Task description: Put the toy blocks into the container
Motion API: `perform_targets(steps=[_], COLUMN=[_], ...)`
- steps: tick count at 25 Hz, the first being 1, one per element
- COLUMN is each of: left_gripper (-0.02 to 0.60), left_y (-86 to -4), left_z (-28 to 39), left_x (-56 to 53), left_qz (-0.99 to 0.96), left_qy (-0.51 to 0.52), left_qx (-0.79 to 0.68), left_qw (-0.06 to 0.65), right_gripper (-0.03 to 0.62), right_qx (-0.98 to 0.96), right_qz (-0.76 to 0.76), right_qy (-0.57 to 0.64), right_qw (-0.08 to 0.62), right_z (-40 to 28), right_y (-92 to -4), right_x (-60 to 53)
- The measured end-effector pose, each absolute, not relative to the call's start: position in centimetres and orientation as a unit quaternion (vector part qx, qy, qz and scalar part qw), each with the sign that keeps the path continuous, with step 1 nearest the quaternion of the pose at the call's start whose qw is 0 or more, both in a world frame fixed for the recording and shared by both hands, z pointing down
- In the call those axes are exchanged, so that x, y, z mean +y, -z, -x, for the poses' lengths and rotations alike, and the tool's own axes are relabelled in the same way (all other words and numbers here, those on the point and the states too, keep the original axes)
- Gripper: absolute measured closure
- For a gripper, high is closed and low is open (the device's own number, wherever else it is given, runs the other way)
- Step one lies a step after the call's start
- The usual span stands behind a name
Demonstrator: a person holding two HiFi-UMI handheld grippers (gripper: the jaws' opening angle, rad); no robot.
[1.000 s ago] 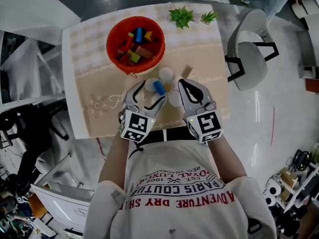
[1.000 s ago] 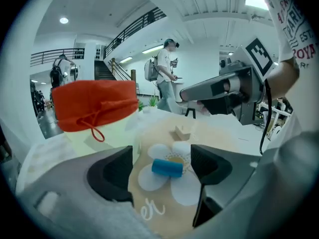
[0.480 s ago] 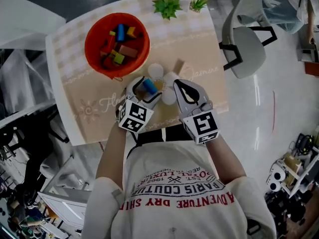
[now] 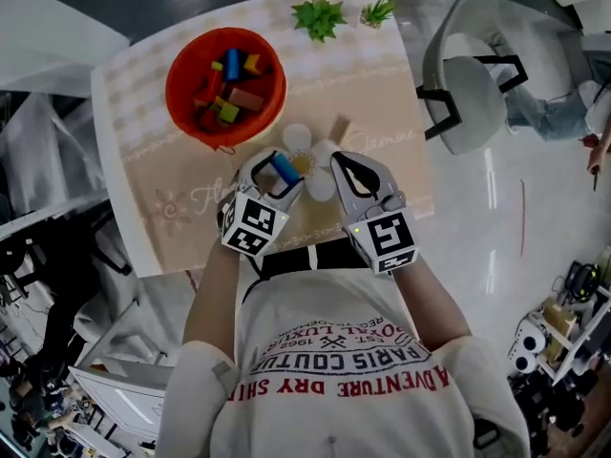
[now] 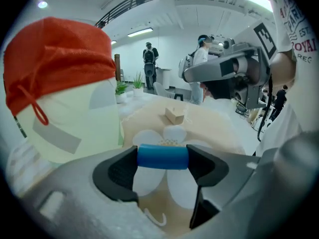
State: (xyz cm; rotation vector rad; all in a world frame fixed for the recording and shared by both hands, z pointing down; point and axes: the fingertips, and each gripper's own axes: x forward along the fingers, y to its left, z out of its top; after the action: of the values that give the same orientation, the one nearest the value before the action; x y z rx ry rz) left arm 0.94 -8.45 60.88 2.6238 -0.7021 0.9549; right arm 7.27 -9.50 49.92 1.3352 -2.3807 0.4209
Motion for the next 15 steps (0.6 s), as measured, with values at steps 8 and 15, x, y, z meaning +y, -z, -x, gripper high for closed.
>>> perform_targets(steps=[8, 15], left_gripper=[0.262, 0.262], left_y=[-53.6, -46.6], left_z=[1.1, 2.9], left_x=[-9.9, -10.5], left_qz=[-0.909, -0.909], left_qy=[-0.266, -0.227], left_qx=[-0.308, -0.347], left_qw=[0.092, 0.037], right_gripper=[0.592, 0.591], right_qx=[-0.861, -0.879], right_qz=[-0.465, -0.445], right_qy=[-0.113, -0.077], right_qw=[0.173, 0.153], right_z=[-6.0, -3.9], right_y=[-46.1, -42.8], right_x=[-9.8, -10.4])
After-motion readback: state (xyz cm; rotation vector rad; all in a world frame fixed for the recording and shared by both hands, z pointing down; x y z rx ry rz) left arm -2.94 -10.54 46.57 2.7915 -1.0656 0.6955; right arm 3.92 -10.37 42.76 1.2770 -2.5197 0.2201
